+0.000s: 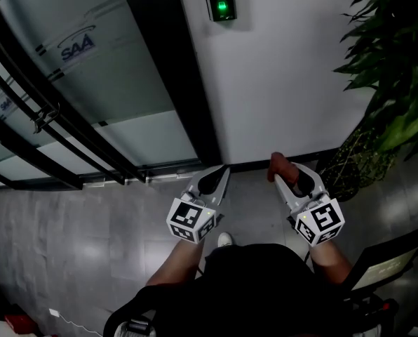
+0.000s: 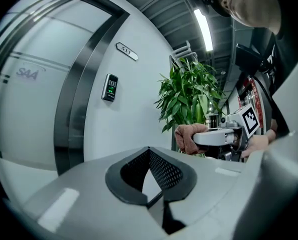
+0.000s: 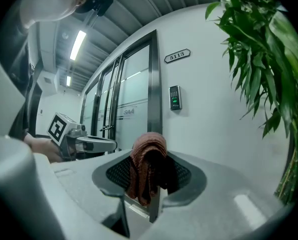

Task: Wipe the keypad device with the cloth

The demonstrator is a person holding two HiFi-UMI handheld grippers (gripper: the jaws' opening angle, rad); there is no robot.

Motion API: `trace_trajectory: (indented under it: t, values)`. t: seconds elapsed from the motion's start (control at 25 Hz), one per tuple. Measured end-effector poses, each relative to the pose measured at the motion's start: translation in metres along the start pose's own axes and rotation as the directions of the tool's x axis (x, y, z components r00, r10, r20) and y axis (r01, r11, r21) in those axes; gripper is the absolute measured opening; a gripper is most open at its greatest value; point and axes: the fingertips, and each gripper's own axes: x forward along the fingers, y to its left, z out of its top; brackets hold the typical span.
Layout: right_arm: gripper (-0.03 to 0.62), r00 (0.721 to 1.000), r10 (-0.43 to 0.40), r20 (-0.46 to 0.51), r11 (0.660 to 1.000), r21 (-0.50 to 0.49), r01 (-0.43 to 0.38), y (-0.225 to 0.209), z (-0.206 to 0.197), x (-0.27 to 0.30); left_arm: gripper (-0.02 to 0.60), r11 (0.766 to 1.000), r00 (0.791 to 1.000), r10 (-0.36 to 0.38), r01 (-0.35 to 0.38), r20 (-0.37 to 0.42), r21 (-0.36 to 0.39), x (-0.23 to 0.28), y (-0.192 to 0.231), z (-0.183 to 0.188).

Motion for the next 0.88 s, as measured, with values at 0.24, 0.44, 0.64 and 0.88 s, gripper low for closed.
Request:
trace_trajectory:
  t: [0.24, 0.44, 0.64, 0.88]
  values:
    - [0.138, 1.0, 0.017, -0.003, 1.0, -0.008, -0.017, 0.0051, -0.0009, -0.0019, 0.015, 1.0, 1.0, 0.016, -0.016, -0.001, 0.003, -0.0077, -0.0045, 0.0018]
    - [0.137, 1.0, 0.017, -0.003, 1.0, 0.004, -0.017, 0.0047, -0.0046, -0.0014, 0.017, 1.0, 1.0, 0.024, -0.024, -0.005, 0.007, -0.0103, -0.0049, 0.0005]
    - [0.137, 1.0, 0.01, 0.006, 1.0, 0.001, -0.01, 0.0044, -0.0009, -0.0011, 0.017, 1.0, 1.0, 0.023, -0.023, -0.007, 0.013, -0.0096, -0.0043, 0.0017]
    - [0.137, 1.0, -0.001, 0.003, 1.0, 0.012, 0.001, -0.0025, -0.0036, -0.0003, 0.017, 1.0, 1.0, 0.017, -0.017, -0.012, 0.019, -0.0048, -0.0049, 0.0019]
